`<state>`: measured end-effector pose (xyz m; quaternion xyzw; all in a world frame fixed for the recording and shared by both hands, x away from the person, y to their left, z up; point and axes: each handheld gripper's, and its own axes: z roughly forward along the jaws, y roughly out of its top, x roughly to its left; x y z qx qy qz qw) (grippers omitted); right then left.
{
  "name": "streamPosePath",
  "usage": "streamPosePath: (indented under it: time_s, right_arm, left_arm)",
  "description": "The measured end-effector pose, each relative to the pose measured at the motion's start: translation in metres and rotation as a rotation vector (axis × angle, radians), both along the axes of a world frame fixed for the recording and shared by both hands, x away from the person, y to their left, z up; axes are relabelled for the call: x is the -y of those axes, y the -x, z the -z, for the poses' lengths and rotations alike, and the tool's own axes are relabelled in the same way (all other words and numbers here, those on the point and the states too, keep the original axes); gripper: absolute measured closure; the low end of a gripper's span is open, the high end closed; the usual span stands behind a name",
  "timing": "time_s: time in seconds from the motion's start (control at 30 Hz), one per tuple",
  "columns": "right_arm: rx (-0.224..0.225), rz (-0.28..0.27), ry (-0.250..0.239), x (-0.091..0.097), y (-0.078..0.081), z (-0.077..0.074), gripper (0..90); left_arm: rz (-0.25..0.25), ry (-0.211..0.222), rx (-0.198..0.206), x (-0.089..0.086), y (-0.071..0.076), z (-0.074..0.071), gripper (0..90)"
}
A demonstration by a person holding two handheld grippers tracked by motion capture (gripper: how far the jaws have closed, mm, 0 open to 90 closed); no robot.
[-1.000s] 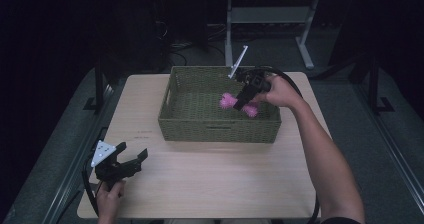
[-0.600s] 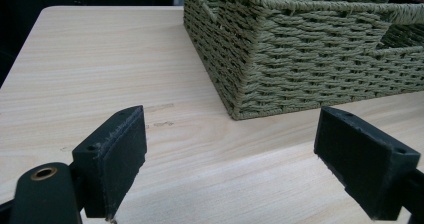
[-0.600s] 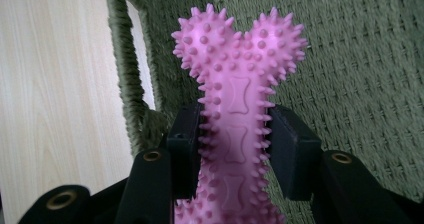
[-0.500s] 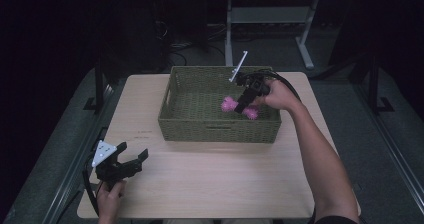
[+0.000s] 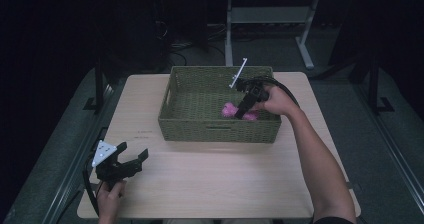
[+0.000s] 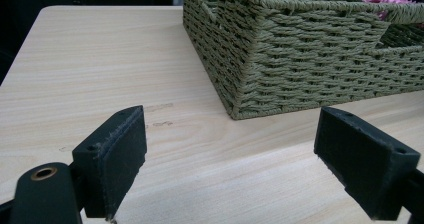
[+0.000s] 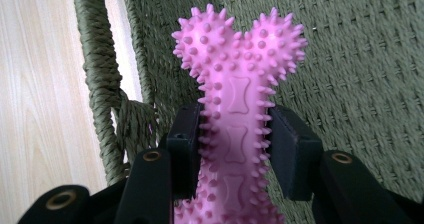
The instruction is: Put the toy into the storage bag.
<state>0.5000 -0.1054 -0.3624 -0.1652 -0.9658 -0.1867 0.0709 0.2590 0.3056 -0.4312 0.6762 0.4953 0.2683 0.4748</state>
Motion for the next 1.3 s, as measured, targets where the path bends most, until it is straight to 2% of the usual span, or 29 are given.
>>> streamPosePath:
  time_s: [0.23, 0.43, 0.53, 0.93, 1.3]
  right_arm:
    - [-0.002, -0.013, 0.002, -0.003, 0.003, 0.004, 57.7]
    - [-0.016, -0.001, -0.004, -0.001, 0.002, 0.009, 57.6]
    - [-0.014, 0.000, 0.014, -0.004, 0.002, 0.012, 57.8]
    - [-0.016, 0.009, 0.032, -0.009, -0.001, 0.018, 57.8]
    - [-0.025, 0.025, 0.025, -0.009, -0.004, 0.020, 57.6]
  left_arm:
    - [0.002, -0.005, 0.000, 0.000, 0.000, 0.000, 13.0]
    - [-0.002, 0.002, -0.001, -0.001, 0.000, 0.000, 13.0]
    - [-0.001, 0.000, 0.001, 0.000, 0.000, 0.000, 13.0]
    - [-0.003, 0.004, 0.000, 0.000, 0.001, 0.000, 13.0]
    - [-0.005, 0.001, 0.002, 0.000, 0.000, -0.001, 13.0]
